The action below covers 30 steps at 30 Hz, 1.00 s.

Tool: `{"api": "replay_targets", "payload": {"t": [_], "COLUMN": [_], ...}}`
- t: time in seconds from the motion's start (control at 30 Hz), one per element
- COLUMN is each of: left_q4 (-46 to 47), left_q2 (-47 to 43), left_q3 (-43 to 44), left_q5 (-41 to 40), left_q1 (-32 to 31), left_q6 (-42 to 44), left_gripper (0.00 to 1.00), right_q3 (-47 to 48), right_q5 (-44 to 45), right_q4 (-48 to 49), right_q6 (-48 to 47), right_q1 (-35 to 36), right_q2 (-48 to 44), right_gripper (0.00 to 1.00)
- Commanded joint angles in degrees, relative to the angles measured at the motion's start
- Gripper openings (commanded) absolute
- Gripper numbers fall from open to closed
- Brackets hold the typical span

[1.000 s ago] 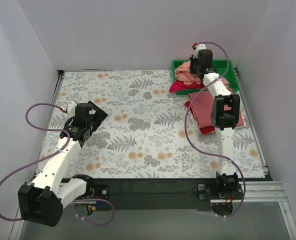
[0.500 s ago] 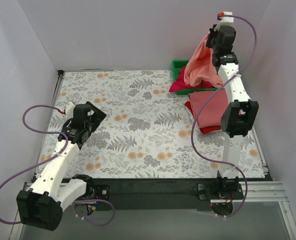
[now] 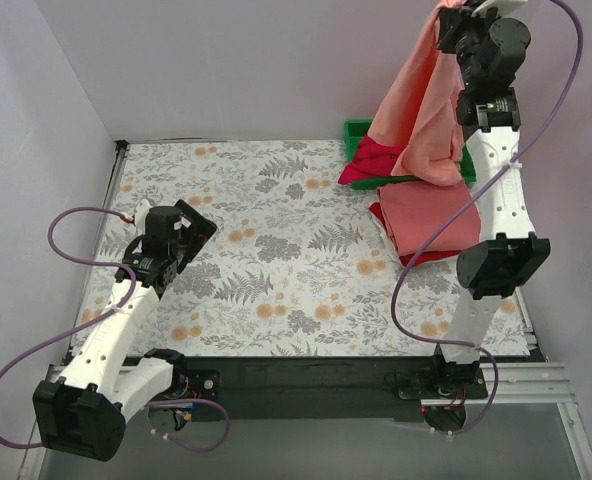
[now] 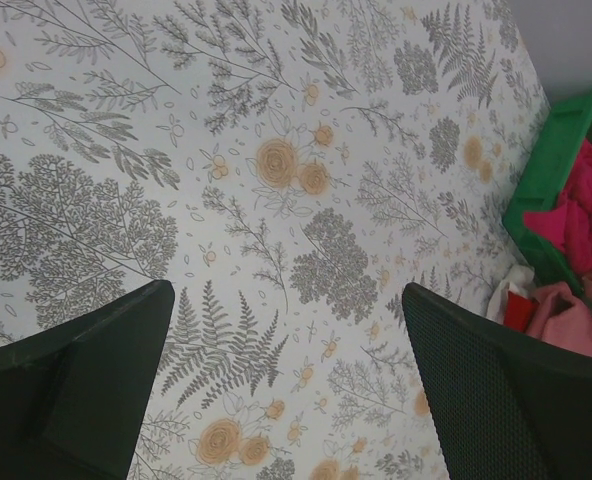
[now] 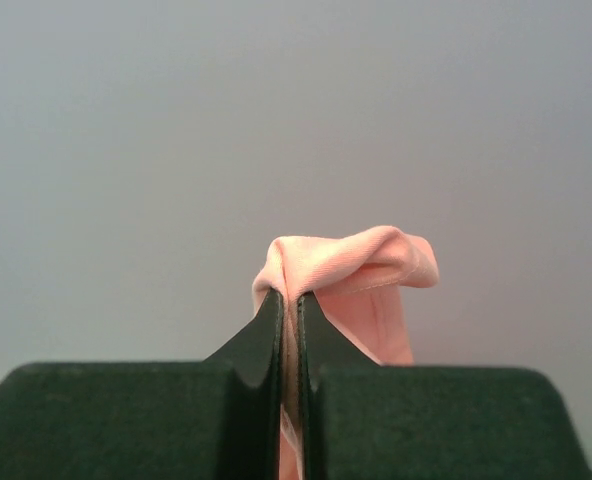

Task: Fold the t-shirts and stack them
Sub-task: Move the tshirt to the center of the board

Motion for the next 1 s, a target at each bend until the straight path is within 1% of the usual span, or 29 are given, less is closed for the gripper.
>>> {"api": "replay_targets", "payload": {"t": [0.0,0.13,0.2,0.3,0.33,0.37,0.4,0.43,0.53,0.63,0.67,0.77,0.8,0.87,0.9,0.93,0.97], "left_q4": [2.15,0.66,-0.74,-1.88,-2.58,-3.98,-4.78,-5.66,-9.08,-11.98,-12.43,-14.19,-14.63,-16.38,-17.0,-17.87,-18.32], "left_q2": [-1.49,-4.73,-6.41,-9.4,-10.1,-11.33,-12.12,-12.74,-15.38,-17.4,-17.75,-18.2,-17.76,-16.62,-16.0,-14.78,-14.16], "left_q3": [2.71,3.85,4.12,4.99,5.26,5.44,5.79,5.96,6.75,7.72,7.81,7.55,7.46,7.37,7.11,6.67,5.71], "left_q5": [4.82,6.58,6.67,9.91,10.18,10.27,9.92,9.57,9.92,8.52,7.73,5.44,5.87,6.14,6.84,7.02,6.93], "left_q1": [0.06,0.06,0.06,0.06,0.06,0.06,0.06,0.06,0.06,0.06,0.06,0.06,0.06,0.06,0.06,0.06,0.06], "left_q6": [1.63,1.72,1.81,3.82,3.74,3.57,3.3,2.78,2.6,1.81,1.11,0.14,-0.04,-1.0,-1.62,-1.71,-1.88], "left_gripper": [0.98,0.98,0.98,0.98,0.98,0.98,0.98,0.98,0.98,0.98,0.98,0.98,0.98,0.98,0.98,0.98,0.98], "right_q3": [2.57,1.43,-0.41,-1.12,-1.04,-0.86,-0.34,0.63,2.3,2.57,-0.82,-11.72,-20.98,-30.43,-41.27,-46.33,-52.3], "right_q5": [-9.65,-10.29,-12.12,-13.97,-14.06,-13.8,-12.41,-11.35,-10.02,-9.23,-8.62,1.01,7.66,12.37,13.96,12.23,9.43], "right_q4": [2.95,-0.57,-0.49,-0.84,-0.84,-0.84,-2.41,-4.08,-4.27,-4.27,-4.27,-4.18,-4.18,-4.18,-4.09,-4.09,-3.92], "right_q6": [3.55,-3.04,-2.96,-2.87,-4.26,-5.23,-6.63,-7.78,-9.02,-8.41,-8.15,-9.37,-9.98,-8.77,-4.58,-2.1,0.27], "right_q1": [1.56,8.24,11.93,17.55,21.22,23.17,25.19,28.69,32.93,34.44,34.44,34.36,34.01,31.9,30.42,26.75,24.53], "right_q2": [-6.36,-11.45,-13.48,-15.51,-16.03,-16.04,-15.95,-15.51,-14.81,-15.07,-15.68,-21.03,-24.01,-27.01,-28.42,-31.21,-32.55], "right_gripper": [0.01,0.01,0.01,0.01,0.01,0.01,0.01,0.01,0.01,0.01,0.01,0.01,0.01,0.01,0.01,0.01,0.01]}}
